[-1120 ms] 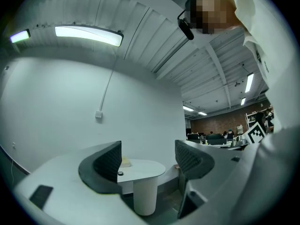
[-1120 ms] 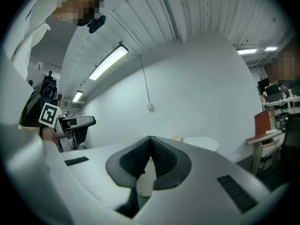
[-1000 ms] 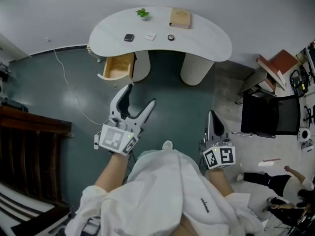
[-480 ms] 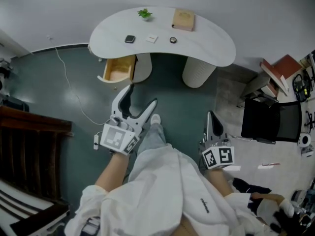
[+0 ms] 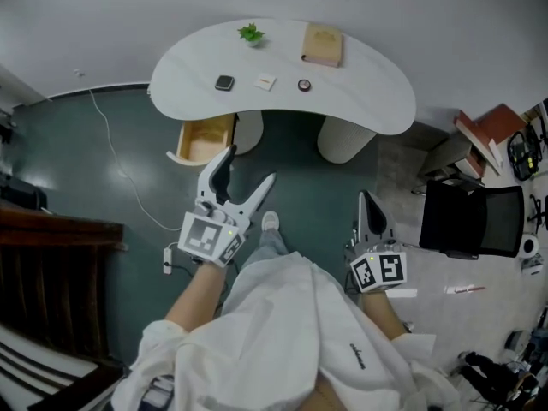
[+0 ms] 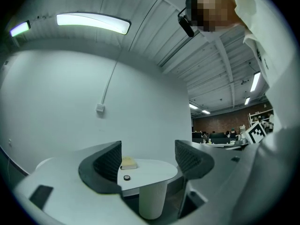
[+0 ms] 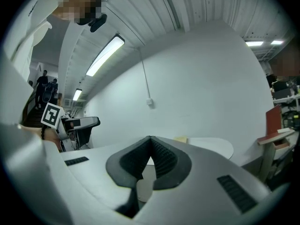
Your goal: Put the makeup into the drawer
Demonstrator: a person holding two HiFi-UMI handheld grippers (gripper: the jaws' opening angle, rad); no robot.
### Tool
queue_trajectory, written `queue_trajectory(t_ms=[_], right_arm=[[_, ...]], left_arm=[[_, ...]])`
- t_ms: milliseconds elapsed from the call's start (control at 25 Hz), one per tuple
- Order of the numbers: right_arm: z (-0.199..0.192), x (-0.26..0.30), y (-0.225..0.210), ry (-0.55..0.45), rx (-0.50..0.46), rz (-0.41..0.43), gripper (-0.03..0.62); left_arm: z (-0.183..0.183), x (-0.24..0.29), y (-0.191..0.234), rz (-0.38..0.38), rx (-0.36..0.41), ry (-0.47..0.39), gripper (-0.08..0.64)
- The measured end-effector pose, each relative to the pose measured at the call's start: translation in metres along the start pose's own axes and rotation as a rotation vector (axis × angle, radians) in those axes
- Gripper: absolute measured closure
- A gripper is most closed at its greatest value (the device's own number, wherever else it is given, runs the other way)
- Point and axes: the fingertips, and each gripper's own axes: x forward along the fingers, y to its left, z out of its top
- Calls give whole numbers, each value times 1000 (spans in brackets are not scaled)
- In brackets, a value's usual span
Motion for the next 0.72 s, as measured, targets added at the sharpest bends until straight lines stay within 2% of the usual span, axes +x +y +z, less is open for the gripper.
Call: queue_trajectory(t_ms=[280, 720], right_arm=[[5, 81, -7, 4, -4, -10, 575], [-4, 187, 3, 28, -3, 5, 575]], left_arm=[[-9, 52, 70, 7, -2, 17, 215], [-31, 101, 164, 25, -1, 63, 215]])
